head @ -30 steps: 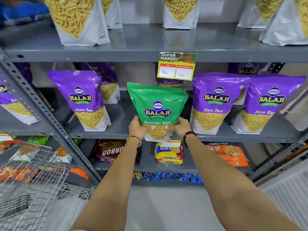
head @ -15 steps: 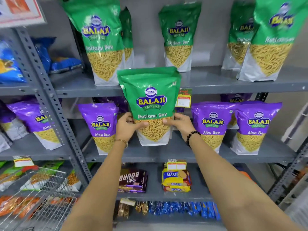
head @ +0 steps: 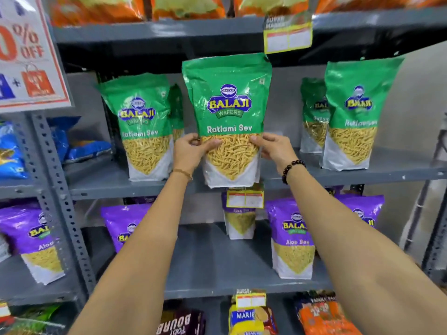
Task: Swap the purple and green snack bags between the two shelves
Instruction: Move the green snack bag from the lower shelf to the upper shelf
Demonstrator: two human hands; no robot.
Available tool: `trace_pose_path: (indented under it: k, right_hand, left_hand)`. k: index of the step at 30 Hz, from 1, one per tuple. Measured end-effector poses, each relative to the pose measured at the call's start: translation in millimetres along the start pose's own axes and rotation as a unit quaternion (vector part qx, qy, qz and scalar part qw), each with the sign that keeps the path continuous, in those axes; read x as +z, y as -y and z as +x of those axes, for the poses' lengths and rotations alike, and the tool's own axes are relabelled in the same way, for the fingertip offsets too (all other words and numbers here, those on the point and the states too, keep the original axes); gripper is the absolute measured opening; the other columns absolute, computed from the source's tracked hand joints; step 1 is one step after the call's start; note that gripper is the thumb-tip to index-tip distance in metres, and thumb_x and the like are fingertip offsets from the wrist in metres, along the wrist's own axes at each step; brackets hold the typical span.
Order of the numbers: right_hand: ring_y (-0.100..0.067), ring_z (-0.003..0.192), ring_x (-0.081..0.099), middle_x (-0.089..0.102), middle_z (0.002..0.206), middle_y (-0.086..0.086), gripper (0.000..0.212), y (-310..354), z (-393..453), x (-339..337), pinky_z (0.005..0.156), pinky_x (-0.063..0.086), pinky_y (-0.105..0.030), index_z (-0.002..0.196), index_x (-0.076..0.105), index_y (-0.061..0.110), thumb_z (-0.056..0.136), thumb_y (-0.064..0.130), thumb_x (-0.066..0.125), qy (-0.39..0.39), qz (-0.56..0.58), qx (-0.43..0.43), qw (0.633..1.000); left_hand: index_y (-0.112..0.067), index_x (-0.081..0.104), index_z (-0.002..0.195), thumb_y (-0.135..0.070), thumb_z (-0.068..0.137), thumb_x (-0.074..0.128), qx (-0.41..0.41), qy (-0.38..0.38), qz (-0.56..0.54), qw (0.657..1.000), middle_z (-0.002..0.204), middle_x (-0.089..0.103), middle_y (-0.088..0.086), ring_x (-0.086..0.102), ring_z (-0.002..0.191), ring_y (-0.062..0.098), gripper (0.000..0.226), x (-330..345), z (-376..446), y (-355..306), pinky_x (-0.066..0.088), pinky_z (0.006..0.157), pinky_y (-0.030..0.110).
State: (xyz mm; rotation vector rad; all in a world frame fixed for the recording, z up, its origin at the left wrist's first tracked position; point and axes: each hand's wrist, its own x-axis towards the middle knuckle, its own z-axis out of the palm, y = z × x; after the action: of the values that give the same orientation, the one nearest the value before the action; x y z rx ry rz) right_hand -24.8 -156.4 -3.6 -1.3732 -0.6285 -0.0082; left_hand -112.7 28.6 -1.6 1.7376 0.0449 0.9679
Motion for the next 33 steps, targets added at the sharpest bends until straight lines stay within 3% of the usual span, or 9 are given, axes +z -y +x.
trace_pose_path:
  k: [3, 6, 11, 14, 17, 20, 24, 28, 33]
  right_hand:
    - [-0.012, 0.076, 0.057, 0.066, 0.076, 0.004, 0.03, -9, 14, -8, 0.077, 0.046, -0.025, 0.108, 0.063, -0.003, 0.082, 0.014, 0.061, -0.02, 0.005, -0.003, 1.0]
    - [-0.008, 0.077, 0.058, 0.064, 0.083, 0.002, 0.03, -21, 26, -14, 0.072, 0.048, -0.016, 0.11, 0.061, -0.003, 0.084, 0.013, 0.058, -0.027, 0.01, -0.013, 0.999]
    - [-0.007, 0.081, 0.059, 0.064, 0.09, -0.001, 0.03, -38, 50, -21, 0.068, 0.05, -0.01, 0.111, 0.059, -0.005, 0.087, 0.013, 0.055, -0.05, -0.009, -0.046, 0.998]
    - [-0.011, 0.088, 0.059, 0.062, 0.1, -0.003, 0.031, -43, 59, -22, 0.074, 0.05, -0.011, 0.116, 0.055, -0.003, 0.09, 0.014, 0.051, -0.055, -0.009, -0.055, 0.997]
    - [-0.016, 0.102, 0.055, 0.059, 0.11, -0.006, 0.035, -46, 60, -24, 0.091, 0.045, -0.026, 0.119, 0.054, 0.001, 0.09, 0.02, 0.051, -0.072, -0.031, -0.055, 0.995]
    - [-0.014, 0.104, 0.055, 0.06, 0.117, -0.004, 0.039, -58, 50, -31, 0.091, 0.044, -0.025, 0.12, 0.055, 0.005, 0.086, 0.024, 0.057, -0.051, -0.056, -0.022, 0.997]
    - [-0.015, 0.095, 0.059, 0.062, 0.112, -0.007, 0.047, -70, 41, -42, 0.069, 0.051, -0.01, 0.117, 0.056, 0.004, 0.072, 0.005, 0.071, 0.028, -0.079, 0.02, 0.996]
    - [-0.021, 0.102, 0.058, 0.063, 0.117, -0.014, 0.052, -72, 43, -44, 0.087, 0.048, -0.032, 0.116, 0.056, 0.004, 0.067, 0.0, 0.074, 0.031, -0.094, 0.032, 0.995]
    - [-0.023, 0.104, 0.058, 0.062, 0.117, -0.014, 0.052, -72, 42, -46, 0.092, 0.048, -0.037, 0.117, 0.054, 0.005, 0.069, -0.001, 0.072, 0.027, -0.09, 0.037, 0.995]
  left_hand:
    - [-0.018, 0.052, 0.058, -0.029, 0.061, 0.081, -0.008, 0.008, 0.01, 1.0, 0.056, 0.05, -0.002, 0.043, 0.055, 0.012, 0.03, 22, 13, 7, 0.039, 0.057, 0.027]
    - [-0.016, 0.063, 0.081, -0.028, 0.066, 0.078, -0.024, 0.0, -0.005, 1.0, 0.08, 0.066, 0.004, 0.062, 0.08, 0.021, 0.024, 42, 20, 23, 0.052, 0.078, 0.035]
    - [-0.01, 0.062, 0.097, -0.022, 0.076, 0.07, -0.031, -0.002, -0.008, 0.999, 0.092, 0.062, 0.004, 0.057, 0.084, 0.017, 0.026, 68, 33, 29, 0.048, 0.069, 0.024]
    - [-0.009, 0.06, 0.106, -0.021, 0.078, 0.068, -0.039, 0.031, -0.009, 0.999, 0.098, 0.063, 0.004, 0.058, 0.091, 0.019, 0.032, 76, 41, 34, 0.047, 0.084, 0.03]
    - [-0.011, 0.058, 0.109, -0.017, 0.076, 0.069, -0.05, 0.069, -0.026, 0.996, 0.108, 0.064, 0.009, 0.059, 0.099, 0.021, 0.035, 74, 42, 42, 0.048, 0.092, 0.035]
    - [-0.004, 0.055, 0.113, -0.008, 0.072, 0.072, -0.089, 0.111, -0.004, 0.99, 0.113, 0.062, 0.012, 0.056, 0.1, 0.02, 0.044, 66, 29, 56, 0.047, 0.084, 0.027]
    - [0.002, 0.049, 0.118, 0.001, 0.069, 0.072, -0.118, 0.121, 0.016, 0.985, 0.106, 0.057, 0.008, 0.053, 0.098, 0.02, 0.053, 59, 18, 70, 0.05, 0.069, 0.015]
    - [-0.003, 0.054, 0.115, -0.005, 0.067, 0.076, -0.116, 0.095, 0.038, 0.988, 0.11, 0.057, 0.008, 0.052, 0.107, 0.023, 0.053, 64, 20, 74, 0.045, 0.091, 0.031]
    - [-0.006, 0.056, 0.116, -0.012, 0.067, 0.077, -0.098, 0.087, 0.071, 0.989, 0.11, 0.056, 0.005, 0.05, 0.106, 0.017, 0.054, 68, 19, 75, 0.042, 0.094, 0.031]
